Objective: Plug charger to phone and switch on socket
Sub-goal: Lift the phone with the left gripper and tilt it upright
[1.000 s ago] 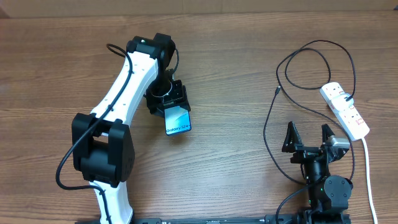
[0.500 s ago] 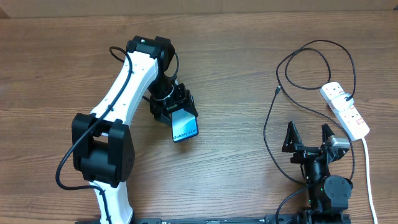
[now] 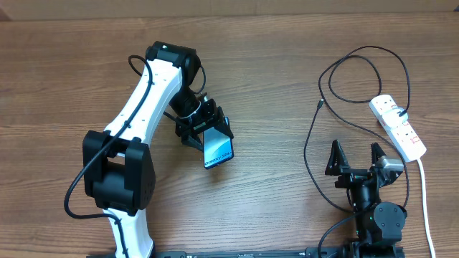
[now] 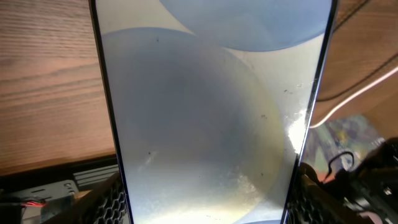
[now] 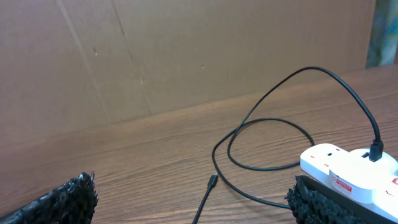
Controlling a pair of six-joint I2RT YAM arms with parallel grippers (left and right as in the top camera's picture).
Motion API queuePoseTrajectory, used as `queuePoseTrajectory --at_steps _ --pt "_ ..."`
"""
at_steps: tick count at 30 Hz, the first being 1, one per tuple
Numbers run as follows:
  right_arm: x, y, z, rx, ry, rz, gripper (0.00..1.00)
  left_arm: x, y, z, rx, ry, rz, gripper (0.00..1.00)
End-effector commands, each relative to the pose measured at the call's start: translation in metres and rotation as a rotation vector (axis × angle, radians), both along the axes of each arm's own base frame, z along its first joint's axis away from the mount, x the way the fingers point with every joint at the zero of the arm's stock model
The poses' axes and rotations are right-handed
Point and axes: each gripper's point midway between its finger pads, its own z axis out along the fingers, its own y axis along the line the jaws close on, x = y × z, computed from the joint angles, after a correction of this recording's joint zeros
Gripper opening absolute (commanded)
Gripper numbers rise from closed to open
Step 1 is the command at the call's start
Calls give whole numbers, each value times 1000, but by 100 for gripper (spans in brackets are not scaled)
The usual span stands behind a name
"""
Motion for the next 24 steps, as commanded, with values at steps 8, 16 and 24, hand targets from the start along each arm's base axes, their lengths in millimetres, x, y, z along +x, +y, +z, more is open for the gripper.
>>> queuePoseTrajectory --at_steps 8,16,24 --pt "0 -1 -2 -8 -4 -4 100 -3 -7 14 -68 21 -4 44" --pt "0 -1 -2 -8 -4 -4 100 -6 -6 15 -65 34 -6 44" --pt "0 -1 -2 -8 -4 -4 100 -6 -6 15 -67 32 -9 44"
